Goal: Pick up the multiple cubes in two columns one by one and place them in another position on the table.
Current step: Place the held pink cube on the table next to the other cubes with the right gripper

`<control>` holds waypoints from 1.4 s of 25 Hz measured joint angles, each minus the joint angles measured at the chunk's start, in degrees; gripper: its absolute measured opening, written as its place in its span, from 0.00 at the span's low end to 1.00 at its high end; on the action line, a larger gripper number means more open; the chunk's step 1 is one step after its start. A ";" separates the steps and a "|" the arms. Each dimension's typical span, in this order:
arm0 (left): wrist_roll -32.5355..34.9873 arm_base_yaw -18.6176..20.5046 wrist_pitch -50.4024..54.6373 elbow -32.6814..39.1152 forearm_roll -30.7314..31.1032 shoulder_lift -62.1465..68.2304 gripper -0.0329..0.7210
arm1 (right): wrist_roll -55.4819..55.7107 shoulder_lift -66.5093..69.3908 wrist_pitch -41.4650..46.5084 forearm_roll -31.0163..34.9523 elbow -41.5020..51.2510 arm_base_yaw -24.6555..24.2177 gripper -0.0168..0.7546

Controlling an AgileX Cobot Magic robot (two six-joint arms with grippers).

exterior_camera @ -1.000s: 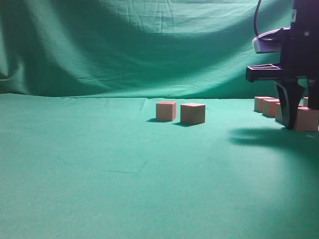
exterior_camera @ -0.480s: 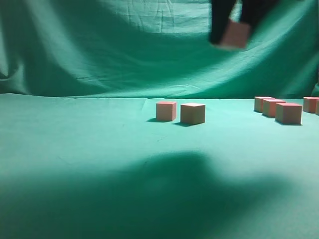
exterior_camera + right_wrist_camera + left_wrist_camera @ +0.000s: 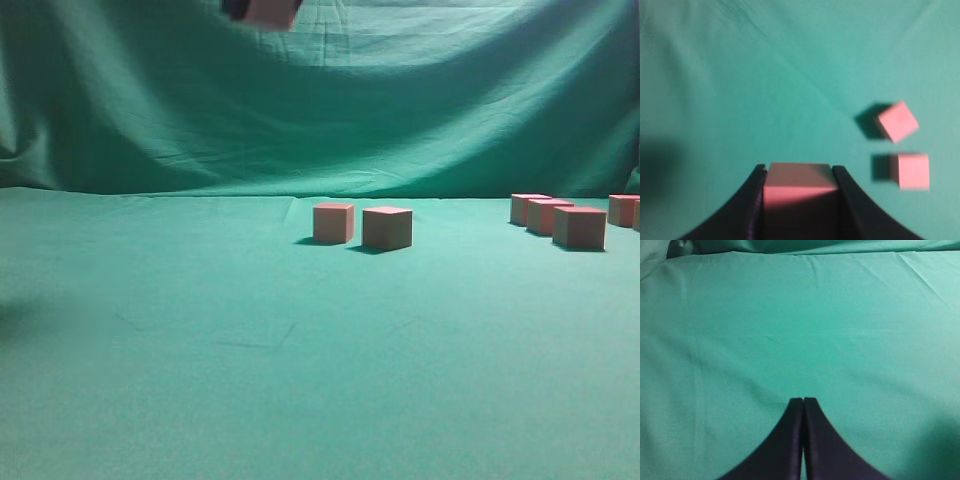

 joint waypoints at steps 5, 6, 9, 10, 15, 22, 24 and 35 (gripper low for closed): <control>0.00 0.00 0.00 0.00 0.00 0.00 0.04 | -12.67 8.12 0.14 -0.69 -5.58 0.41 0.36; 0.00 0.00 0.00 0.00 0.00 0.00 0.04 | -16.14 9.25 0.14 -0.80 -5.83 0.41 0.36; 0.00 0.00 0.00 0.00 0.00 0.00 0.04 | -26.82 11.77 0.14 -0.93 -5.83 0.41 0.36; 0.00 0.00 0.00 0.00 0.00 0.00 0.04 | -29.80 12.42 0.14 -1.03 -5.83 0.41 0.36; 0.00 0.00 0.00 0.00 0.00 0.00 0.04 | -39.43 15.04 -2.28 -1.23 -5.83 -0.21 0.36; 0.00 0.00 0.00 0.00 0.00 0.00 0.04 | -46.63 17.79 -6.46 -1.48 -5.91 -2.63 0.36; 0.00 0.00 0.00 0.00 0.00 0.00 0.04 | -47.71 18.33 -7.33 -1.60 -5.91 -3.13 0.36; 0.00 -0.02 0.00 0.00 0.00 0.00 0.04 | -62.90 18.59 -7.77 -2.54 -5.91 -3.99 0.36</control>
